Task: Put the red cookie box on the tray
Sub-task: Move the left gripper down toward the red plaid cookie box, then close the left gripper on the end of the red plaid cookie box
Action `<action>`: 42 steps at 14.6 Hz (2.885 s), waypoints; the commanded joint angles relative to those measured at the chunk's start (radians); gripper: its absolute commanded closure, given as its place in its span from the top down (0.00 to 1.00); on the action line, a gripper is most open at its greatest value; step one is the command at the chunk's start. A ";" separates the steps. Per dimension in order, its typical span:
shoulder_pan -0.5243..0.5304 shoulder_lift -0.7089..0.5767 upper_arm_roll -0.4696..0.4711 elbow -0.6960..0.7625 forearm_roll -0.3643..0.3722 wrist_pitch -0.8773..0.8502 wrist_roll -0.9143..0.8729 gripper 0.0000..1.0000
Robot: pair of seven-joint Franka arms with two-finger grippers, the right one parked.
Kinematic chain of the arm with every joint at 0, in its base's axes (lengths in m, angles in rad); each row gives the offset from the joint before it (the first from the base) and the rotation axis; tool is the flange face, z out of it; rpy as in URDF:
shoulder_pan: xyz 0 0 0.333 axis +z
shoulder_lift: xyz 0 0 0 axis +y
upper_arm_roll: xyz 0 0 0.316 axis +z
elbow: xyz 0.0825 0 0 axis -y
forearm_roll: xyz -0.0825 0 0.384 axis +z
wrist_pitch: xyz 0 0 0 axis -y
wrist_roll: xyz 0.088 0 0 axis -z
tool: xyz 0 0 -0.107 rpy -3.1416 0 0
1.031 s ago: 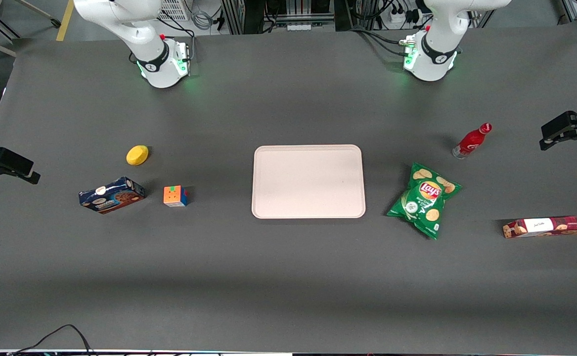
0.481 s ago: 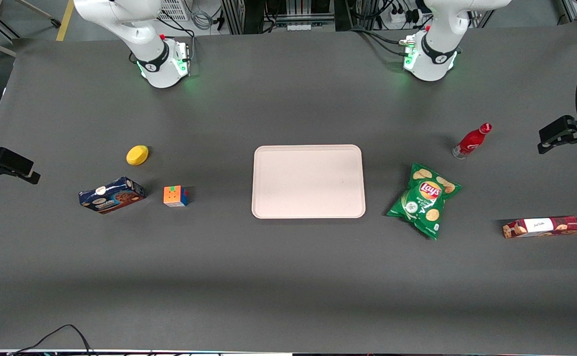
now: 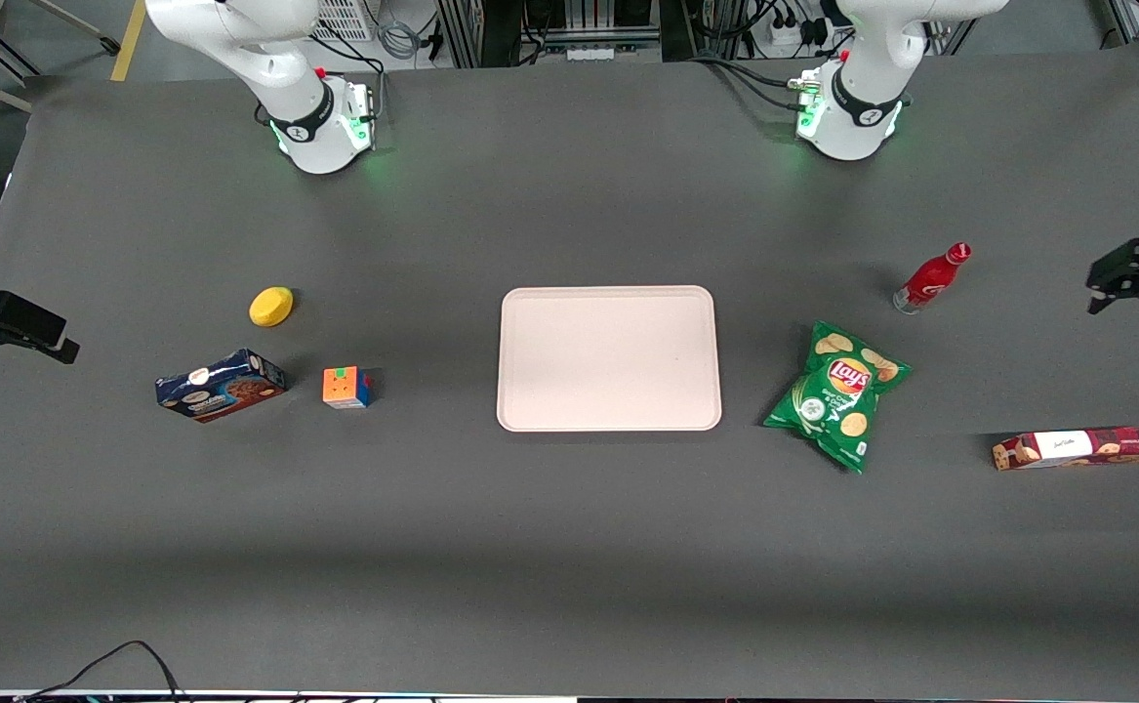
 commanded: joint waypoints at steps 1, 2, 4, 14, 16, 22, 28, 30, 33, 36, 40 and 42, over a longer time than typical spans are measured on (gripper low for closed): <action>0.063 0.042 0.040 -0.016 0.011 0.086 0.310 1.00; 0.078 0.068 0.058 -0.016 0.001 0.118 0.411 1.00; 0.117 0.116 0.063 -0.016 0.001 0.186 0.541 1.00; 0.217 0.415 0.078 -0.029 -0.103 0.502 1.035 1.00; 0.215 0.458 0.078 -0.029 -0.104 0.533 1.046 1.00; 0.214 0.565 0.077 -0.025 -0.179 0.568 1.125 1.00; 0.214 0.621 0.077 -0.012 -0.230 0.608 1.210 1.00; 0.214 0.630 0.077 -0.002 -0.235 0.610 1.222 0.97; 0.214 0.634 0.077 0.001 -0.236 0.646 1.233 0.77; 0.212 0.639 0.077 0.002 -0.236 0.676 1.267 0.48; 0.209 0.639 0.077 0.002 -0.241 0.676 1.265 0.18; 0.206 0.638 0.077 0.001 -0.258 0.676 1.265 0.03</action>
